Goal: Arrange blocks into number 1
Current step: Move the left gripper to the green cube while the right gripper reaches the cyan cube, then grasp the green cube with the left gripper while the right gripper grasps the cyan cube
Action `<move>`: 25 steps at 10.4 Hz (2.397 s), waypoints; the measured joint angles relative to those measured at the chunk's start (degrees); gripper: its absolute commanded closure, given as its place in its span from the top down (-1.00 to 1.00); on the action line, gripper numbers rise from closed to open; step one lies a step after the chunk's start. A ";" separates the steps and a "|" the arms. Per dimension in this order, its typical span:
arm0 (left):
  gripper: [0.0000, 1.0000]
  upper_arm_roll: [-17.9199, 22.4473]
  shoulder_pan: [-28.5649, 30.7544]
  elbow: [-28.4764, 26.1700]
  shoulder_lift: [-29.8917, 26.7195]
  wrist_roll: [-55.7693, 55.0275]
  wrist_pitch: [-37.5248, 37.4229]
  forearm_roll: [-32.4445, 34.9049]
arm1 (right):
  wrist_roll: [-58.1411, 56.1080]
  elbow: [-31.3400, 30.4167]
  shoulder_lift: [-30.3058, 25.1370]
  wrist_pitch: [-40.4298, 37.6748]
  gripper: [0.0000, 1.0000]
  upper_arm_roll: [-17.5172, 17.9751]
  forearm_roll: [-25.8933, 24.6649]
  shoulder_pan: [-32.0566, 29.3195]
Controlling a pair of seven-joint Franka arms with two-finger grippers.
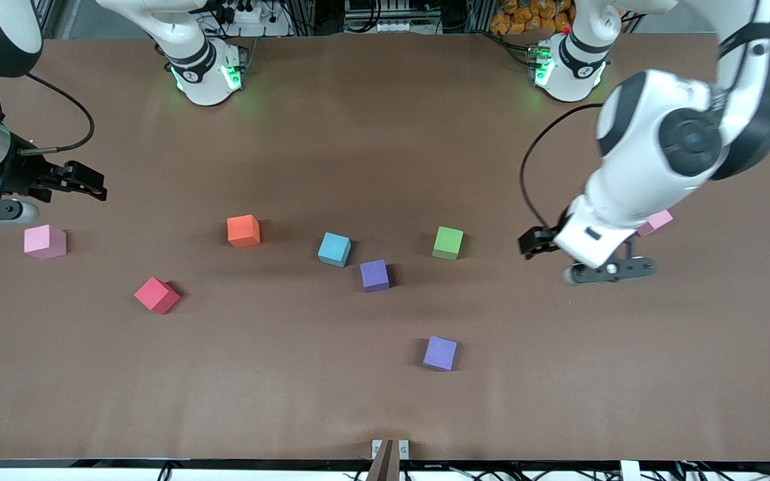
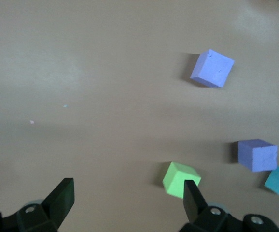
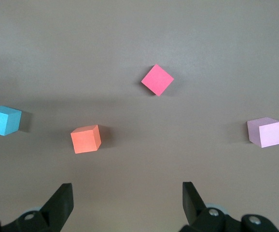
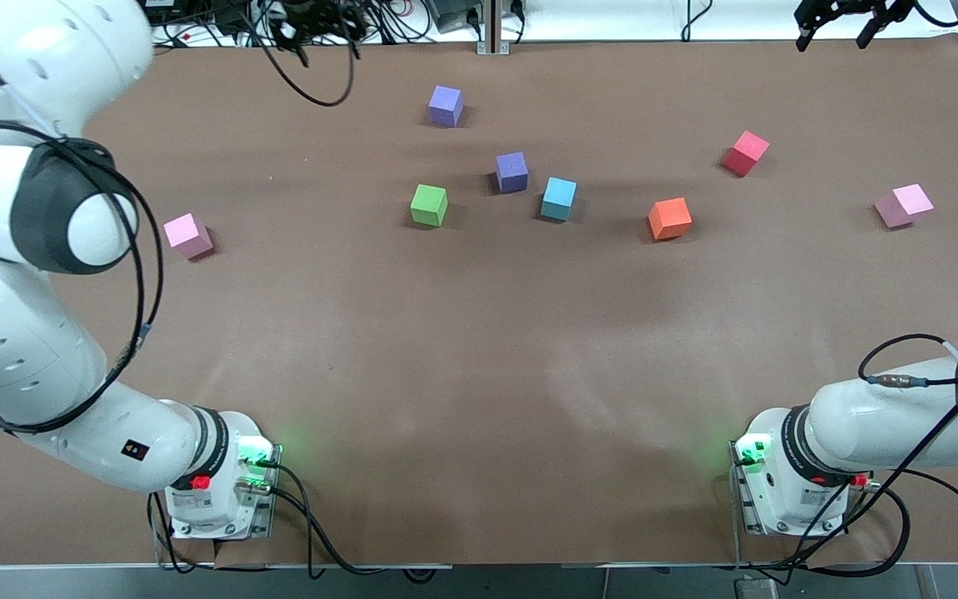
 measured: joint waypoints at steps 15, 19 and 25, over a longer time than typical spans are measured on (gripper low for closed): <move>1.00 -0.31 -18.91 0.32 16.70 -30.10 24.27 0.56 | 25.72 -1.41 12.30 12.95 1.00 14.87 4.98 8.56; 1.00 0.42 -18.02 0.49 17.52 -15.13 25.63 1.40 | 32.72 -2.04 20.98 21.79 1.00 15.03 4.91 12.27; 1.00 0.52 -16.35 -7.75 17.27 0.58 23.74 2.50 | 39.71 -4.81 28.75 33.14 1.00 15.16 4.92 16.44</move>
